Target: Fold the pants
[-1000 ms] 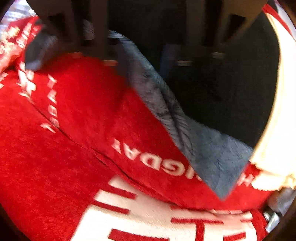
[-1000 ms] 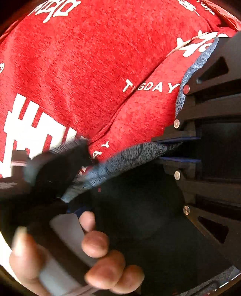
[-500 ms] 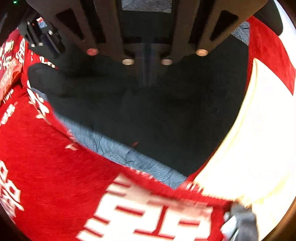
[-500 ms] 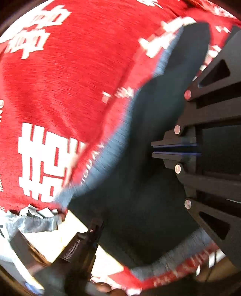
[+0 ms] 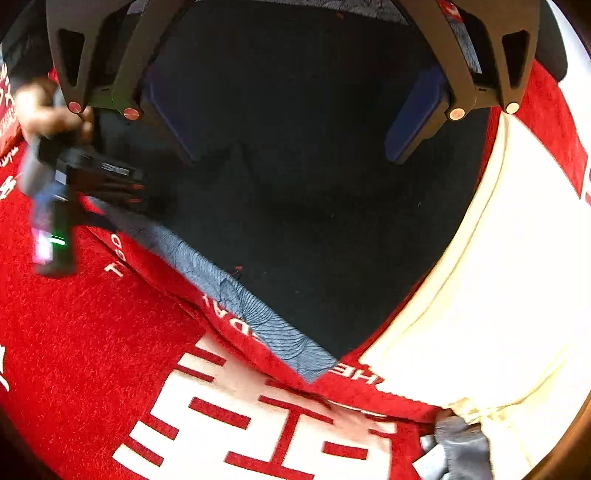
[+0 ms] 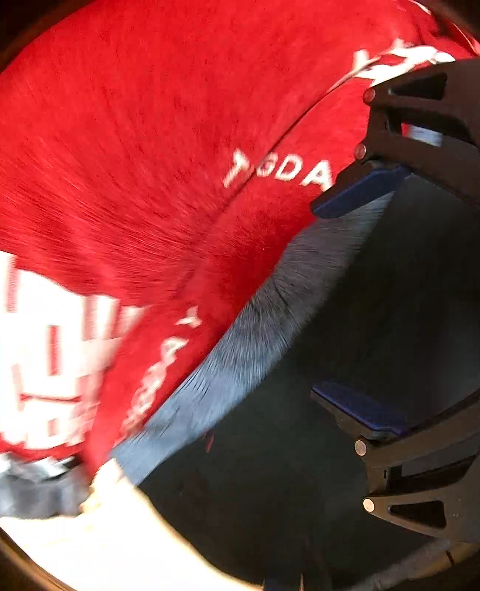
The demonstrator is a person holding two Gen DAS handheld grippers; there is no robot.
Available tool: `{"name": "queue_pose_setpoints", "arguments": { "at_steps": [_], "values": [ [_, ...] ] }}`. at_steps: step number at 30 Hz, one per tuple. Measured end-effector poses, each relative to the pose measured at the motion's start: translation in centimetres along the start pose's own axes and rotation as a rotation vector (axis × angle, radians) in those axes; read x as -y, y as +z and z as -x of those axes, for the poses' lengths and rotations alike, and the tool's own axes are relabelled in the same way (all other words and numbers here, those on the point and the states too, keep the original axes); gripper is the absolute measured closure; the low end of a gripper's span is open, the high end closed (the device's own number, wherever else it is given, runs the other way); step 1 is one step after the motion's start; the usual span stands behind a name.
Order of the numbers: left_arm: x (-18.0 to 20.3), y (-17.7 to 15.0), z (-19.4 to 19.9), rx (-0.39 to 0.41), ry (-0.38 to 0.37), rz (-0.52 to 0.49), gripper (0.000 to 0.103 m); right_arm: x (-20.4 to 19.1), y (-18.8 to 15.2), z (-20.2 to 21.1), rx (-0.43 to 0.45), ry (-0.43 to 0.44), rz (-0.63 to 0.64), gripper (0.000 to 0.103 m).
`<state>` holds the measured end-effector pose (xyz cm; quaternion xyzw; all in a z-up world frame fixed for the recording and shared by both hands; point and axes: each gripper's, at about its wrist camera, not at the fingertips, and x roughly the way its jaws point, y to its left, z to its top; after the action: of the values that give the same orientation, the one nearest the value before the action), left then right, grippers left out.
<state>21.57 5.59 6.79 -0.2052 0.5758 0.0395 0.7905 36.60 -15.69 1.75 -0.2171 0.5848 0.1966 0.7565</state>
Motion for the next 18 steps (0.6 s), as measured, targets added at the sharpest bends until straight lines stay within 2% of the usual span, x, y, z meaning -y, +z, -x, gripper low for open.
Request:
{"name": "queue_pose_setpoints", "arguments": {
  "at_steps": [2, 3, 4, 5, 6, 8, 13, 16, 18],
  "values": [
    [0.2, 0.5, -0.9, -0.015, -0.013, -0.009, 0.003, 0.4, 0.2, -2.2, -0.060, 0.085, -0.008, 0.012],
    [0.5, 1.0, -1.1, -0.011, -0.014, -0.011, 0.003, 0.7, 0.2, -2.5, -0.035, 0.128, -0.038, 0.015],
    [0.7, 1.5, -1.6, -0.013, -0.017, -0.014, 0.003, 0.6, 0.3, -2.2, -0.019, 0.155, -0.024, 0.025],
    [0.5, 1.9, -1.7, -0.020, -0.024, -0.012, 0.003, 0.3, 0.3, -1.7, 0.000, 0.177, -0.003, 0.062],
    [0.9, 2.5, -2.3, -0.030, -0.033, -0.002, 0.003, -0.2, 0.1, -1.0, 0.006, 0.202, 0.009, 0.084],
    [1.5, 3.8, -3.0, -0.047, -0.068, 0.027, 0.003, -1.4, -0.6, 0.2, 0.032, 0.159, 0.056, 0.095],
    [3.6, 7.2, -3.6, -0.049, -0.141, 0.111, 0.003, -5.7, -4.8, 5.9, 0.218, 0.097, 0.129, 0.096],
    [6.1, 8.5, -4.8, -0.029, -0.051, 0.083, 0.002, -7.7, -6.7, 7.1, 0.277, 0.023, 0.147, 0.096],
    [7.3, 8.6, -6.6, -0.088, 0.024, 0.032, 0.002, -8.6, -7.8, 7.3, 0.311, -0.059, 0.142, 0.096]
  ]
}}
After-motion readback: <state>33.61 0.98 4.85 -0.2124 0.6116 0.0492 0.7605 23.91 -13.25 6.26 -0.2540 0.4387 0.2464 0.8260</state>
